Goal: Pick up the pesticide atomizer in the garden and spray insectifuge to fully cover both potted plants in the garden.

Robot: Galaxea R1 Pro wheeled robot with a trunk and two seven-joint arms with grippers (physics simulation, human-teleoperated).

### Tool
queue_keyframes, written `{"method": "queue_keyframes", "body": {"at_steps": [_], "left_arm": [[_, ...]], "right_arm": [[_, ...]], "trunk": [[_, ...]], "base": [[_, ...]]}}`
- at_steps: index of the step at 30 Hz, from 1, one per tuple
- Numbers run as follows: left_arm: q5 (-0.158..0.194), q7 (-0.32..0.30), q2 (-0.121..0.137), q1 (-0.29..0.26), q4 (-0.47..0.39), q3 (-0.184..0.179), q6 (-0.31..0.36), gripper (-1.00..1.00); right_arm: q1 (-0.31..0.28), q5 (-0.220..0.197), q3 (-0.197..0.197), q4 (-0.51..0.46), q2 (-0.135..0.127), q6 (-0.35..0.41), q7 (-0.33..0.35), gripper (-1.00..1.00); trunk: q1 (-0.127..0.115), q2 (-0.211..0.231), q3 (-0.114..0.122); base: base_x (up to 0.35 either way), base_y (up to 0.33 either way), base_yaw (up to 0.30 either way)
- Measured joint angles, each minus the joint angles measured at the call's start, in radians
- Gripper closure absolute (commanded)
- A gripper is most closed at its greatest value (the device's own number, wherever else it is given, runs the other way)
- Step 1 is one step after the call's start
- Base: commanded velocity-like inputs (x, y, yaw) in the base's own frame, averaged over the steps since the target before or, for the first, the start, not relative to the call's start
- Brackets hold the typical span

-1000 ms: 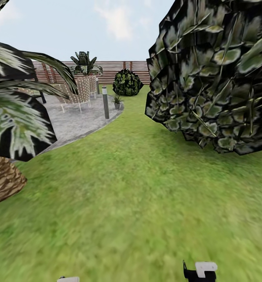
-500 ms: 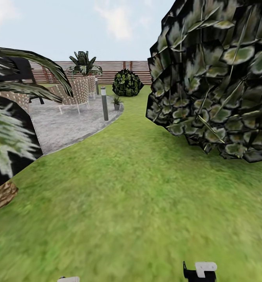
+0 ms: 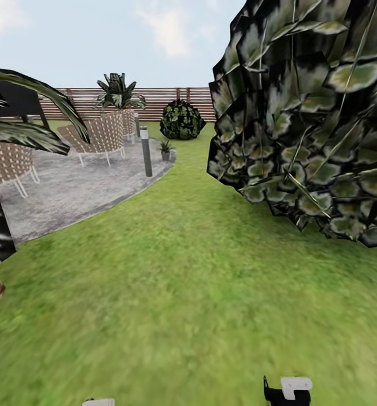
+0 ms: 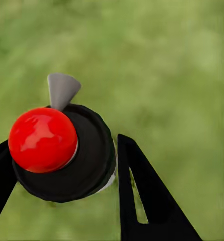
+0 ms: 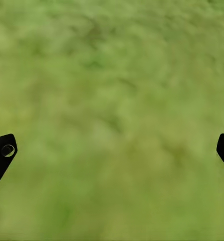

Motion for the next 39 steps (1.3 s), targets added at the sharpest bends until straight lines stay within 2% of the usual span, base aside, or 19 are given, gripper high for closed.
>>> {"method": "queue_keyframes", "body": {"at_steps": [8,23,39], "left_arm": [[0.0,0.0,0.0,0.0,0.0,0.0,0.0,1.0],[0.001,0.0,0.002,0.0,0.0,0.0,0.0,1.0],[0.001,-0.001,0.002,0.0,0.0,0.0,0.0,1.0]], "right_arm": [[0.0,0.0,0.0,0.0,0.0,0.0,-0.001,-1.0],[0.0,0.0,0.0,0.0,0.0,0.0,-0.001,-1.0],[0.0,0.001,0.001,0.001,-0.001,0.0,0.005,-1.0]], "trunk": [[0.0,0.0,0.0],[0.0,0.0,0.0],[0.0,0.0,0.0]], "base": [[0.319,-0.171,0.023],[0.326,-0.117,0.249],[0.338,-0.008,0.013]]}}
